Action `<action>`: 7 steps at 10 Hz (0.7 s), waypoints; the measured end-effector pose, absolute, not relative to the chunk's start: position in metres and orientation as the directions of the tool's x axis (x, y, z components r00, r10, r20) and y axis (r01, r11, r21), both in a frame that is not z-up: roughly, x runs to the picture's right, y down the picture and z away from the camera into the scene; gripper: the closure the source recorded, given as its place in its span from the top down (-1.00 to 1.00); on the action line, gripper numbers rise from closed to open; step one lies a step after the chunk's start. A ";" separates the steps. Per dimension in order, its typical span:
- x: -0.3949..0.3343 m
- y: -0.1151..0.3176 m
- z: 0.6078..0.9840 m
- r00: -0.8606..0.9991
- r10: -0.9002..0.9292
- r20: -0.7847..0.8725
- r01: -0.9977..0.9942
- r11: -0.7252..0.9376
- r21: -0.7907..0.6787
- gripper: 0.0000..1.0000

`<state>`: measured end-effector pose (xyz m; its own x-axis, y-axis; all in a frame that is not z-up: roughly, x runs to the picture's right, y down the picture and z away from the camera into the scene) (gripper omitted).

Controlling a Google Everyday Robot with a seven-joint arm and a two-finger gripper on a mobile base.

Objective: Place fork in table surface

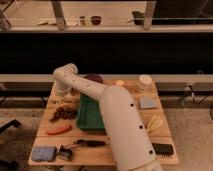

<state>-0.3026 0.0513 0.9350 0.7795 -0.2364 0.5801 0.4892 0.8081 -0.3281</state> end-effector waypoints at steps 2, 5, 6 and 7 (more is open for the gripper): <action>-0.298 0.054 0.936 0.808 -0.213 0.549 0.452 0.821 -0.348 -0.09; -0.289 0.057 0.936 0.858 -0.156 0.490 0.372 0.846 -0.382 -0.09; -0.288 0.057 0.936 0.866 -0.148 0.478 0.359 0.849 -0.387 -0.09; -0.289 0.058 0.937 0.872 -0.140 0.469 0.348 0.851 -0.393 -0.09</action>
<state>-0.2894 0.0584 0.9371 0.8719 -0.1397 0.4693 0.3480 0.8510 -0.3933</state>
